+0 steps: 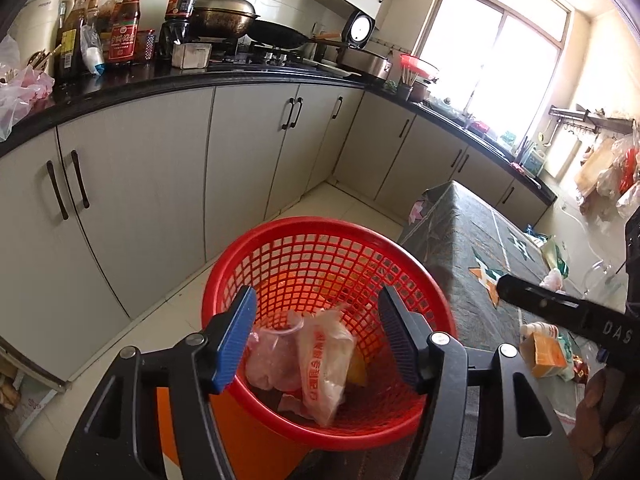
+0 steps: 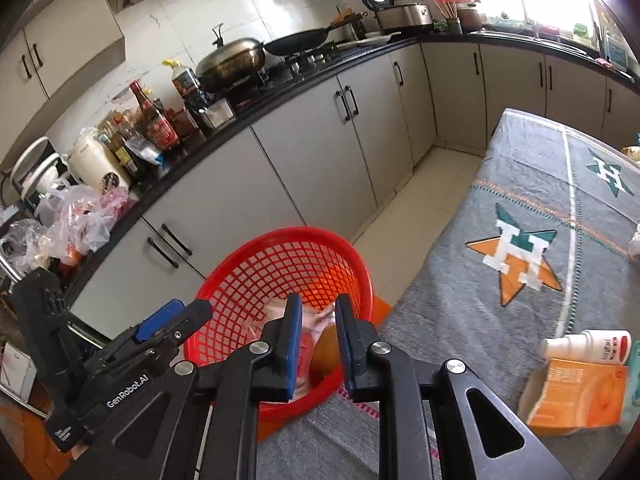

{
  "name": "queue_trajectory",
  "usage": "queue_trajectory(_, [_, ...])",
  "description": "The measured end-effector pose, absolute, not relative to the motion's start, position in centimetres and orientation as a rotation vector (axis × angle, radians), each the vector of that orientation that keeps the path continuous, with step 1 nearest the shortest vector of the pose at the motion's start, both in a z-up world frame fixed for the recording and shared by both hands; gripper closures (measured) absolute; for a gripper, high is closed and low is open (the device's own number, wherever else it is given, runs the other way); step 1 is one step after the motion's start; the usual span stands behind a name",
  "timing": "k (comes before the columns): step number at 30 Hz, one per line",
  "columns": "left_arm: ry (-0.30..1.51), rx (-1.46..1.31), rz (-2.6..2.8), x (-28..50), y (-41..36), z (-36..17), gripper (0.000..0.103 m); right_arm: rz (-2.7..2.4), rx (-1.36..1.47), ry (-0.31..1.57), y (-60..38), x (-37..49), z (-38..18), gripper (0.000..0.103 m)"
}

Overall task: Collect trash
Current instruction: 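Swing both open tools back toward the table, then grasp the red snack bag with the right tool while the left tool grasps the orange box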

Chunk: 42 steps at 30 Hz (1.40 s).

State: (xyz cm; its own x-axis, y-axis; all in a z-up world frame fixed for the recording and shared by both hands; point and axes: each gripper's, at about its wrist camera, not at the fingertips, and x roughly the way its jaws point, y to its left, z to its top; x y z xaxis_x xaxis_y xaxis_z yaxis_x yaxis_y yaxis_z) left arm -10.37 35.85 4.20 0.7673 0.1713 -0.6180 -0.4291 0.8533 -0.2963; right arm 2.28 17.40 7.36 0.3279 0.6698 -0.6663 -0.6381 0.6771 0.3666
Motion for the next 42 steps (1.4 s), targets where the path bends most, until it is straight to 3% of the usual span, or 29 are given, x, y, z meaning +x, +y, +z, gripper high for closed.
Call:
queue_trajectory(17, [0.700, -0.275, 0.078, -8.3, 22.4, 4.6, 0.040, 0.724, 0.194, 0.891, 0.6, 2.3, 7.1, 0.083])
queue_trajectory(21, [0.762, -0.228, -0.079, -5.9, 19.2, 5.0, 0.034, 0.629, 0.241, 0.866, -5.5, 3.8, 7.2, 0.083])
queue_trajectory(34, [0.970, -0.273, -0.246, 4.5, 14.1, 2.5, 0.034, 0.489, 0.532, 0.878, -17.6, 8.0, 3.9, 0.080])
queue_trajectory(42, [0.968, -0.236, -0.413, 0.1, 9.6, 2.8, 0.034, 0.465, 0.605, 0.873, -19.4, 7.9, 3.7, 0.080])
